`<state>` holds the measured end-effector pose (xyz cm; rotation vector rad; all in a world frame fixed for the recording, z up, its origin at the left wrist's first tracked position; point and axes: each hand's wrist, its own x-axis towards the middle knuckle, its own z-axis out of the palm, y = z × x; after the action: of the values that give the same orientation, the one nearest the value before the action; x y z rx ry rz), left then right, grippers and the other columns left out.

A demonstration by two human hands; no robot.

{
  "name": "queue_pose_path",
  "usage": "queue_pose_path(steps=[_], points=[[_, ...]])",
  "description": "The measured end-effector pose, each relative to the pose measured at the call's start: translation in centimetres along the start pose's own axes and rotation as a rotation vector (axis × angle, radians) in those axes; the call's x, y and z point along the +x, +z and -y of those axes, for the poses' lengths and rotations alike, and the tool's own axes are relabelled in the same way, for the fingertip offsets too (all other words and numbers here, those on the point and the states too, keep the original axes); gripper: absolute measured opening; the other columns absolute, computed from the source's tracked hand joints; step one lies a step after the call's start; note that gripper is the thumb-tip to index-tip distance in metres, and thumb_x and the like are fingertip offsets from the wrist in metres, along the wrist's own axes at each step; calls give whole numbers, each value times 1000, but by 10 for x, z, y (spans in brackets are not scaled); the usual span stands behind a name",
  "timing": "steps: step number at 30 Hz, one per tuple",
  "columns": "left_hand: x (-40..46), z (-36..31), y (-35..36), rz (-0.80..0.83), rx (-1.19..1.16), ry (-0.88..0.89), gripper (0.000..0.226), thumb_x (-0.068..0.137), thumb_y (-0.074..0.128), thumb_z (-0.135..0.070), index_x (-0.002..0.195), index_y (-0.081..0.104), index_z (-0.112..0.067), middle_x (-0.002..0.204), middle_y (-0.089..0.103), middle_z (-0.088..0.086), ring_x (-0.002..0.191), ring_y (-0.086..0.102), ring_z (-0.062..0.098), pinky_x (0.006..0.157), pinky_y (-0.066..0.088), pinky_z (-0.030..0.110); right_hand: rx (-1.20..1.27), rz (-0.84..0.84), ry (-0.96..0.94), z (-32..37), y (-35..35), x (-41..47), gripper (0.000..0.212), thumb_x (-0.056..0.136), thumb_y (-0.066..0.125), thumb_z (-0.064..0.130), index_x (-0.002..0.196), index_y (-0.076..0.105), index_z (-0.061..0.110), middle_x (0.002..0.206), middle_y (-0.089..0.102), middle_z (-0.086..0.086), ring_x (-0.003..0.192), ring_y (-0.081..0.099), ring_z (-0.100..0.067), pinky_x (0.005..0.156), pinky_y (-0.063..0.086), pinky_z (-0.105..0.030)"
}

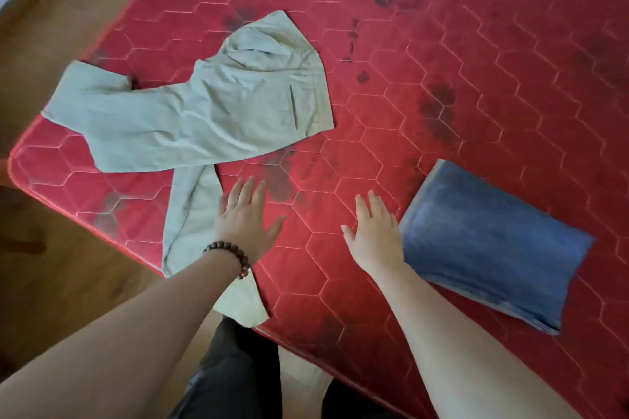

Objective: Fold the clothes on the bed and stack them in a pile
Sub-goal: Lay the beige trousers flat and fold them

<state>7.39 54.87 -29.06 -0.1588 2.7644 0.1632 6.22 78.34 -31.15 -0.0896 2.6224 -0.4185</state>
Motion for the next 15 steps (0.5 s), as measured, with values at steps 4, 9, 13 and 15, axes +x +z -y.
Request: queue_pose_path(steps=[4, 9, 13, 15], points=[[44, 68, 5, 21, 16, 21, 84, 90, 38, -65, 154, 12, -19, 163, 6, 4, 150, -3, 21, 121, 5, 47, 4, 2, -8, 75, 38, 54, 70, 96, 51, 43, 154, 17, 22, 163, 6, -8, 150, 2, -25, 121, 14, -48], [117, 132, 10, 31, 12, 82, 87, 90, 37, -67, 155, 5, -18, 163, 1, 6, 150, -7, 23, 121, 2, 47, -105, 22, 24, 131, 66, 124, 82, 91, 60, 44, 155, 12, 25, 163, -2, -8, 150, -8, -26, 120, 7, -51], [173, 147, 23, 40, -16, 174, 90, 87, 40, -69, 154, 4, -20, 163, -6, 7, 149, -12, 24, 121, -1, 49, -173, -44, 24, 144, 66, 185, 82, 90, 63, 41, 154, 13, 25, 162, 4, -9, 150, -1, -27, 120, 9, -52], [198, 148, 31, 48, -71, 225, 94, 84, 48, -67, 154, 3, -24, 162, -9, 4, 148, -15, 24, 120, -4, 50, -195, -50, 37, 143, 63, 213, 84, 90, 62, 37, 154, 8, 27, 163, 3, -8, 150, 1, -27, 119, 11, -54]])
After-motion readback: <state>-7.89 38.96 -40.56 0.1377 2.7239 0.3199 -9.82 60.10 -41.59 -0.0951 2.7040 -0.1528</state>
